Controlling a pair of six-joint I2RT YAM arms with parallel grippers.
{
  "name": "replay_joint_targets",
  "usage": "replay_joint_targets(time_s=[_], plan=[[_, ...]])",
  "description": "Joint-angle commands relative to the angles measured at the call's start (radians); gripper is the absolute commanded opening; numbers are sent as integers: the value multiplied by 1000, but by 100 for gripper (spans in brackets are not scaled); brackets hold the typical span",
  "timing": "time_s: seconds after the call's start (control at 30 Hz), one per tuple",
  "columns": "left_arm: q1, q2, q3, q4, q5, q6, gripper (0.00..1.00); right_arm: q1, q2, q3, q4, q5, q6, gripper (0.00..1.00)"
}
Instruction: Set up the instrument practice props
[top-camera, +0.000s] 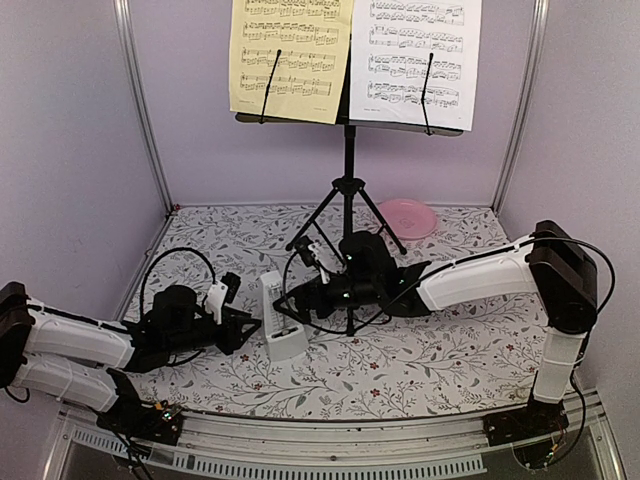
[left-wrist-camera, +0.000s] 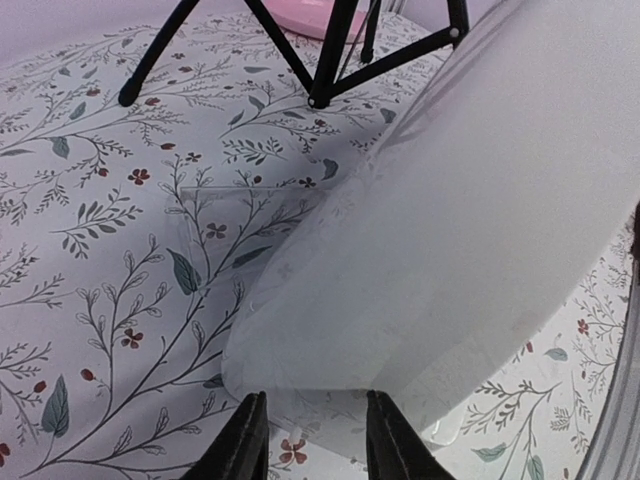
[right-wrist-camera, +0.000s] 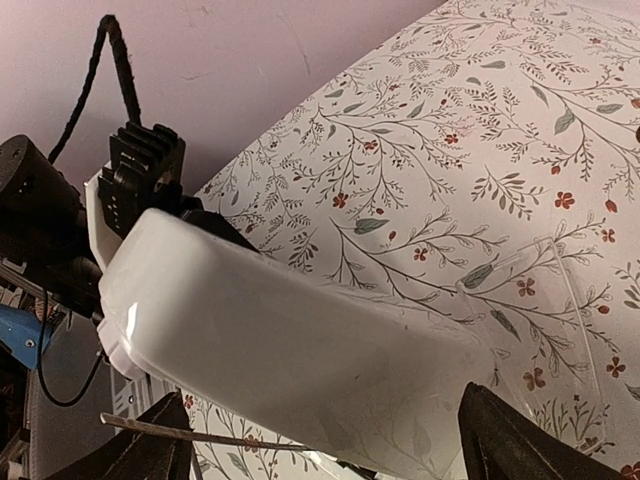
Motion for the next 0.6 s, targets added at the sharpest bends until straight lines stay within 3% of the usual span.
replay_joint_targets(time_s=[0.0, 0.57], plan=[[7, 4, 13, 30, 18, -4, 36, 5, -58, 11, -7, 60, 7, 94], [7, 3, 20, 15, 10, 11, 36, -56, -121, -65, -33, 94, -20, 94]])
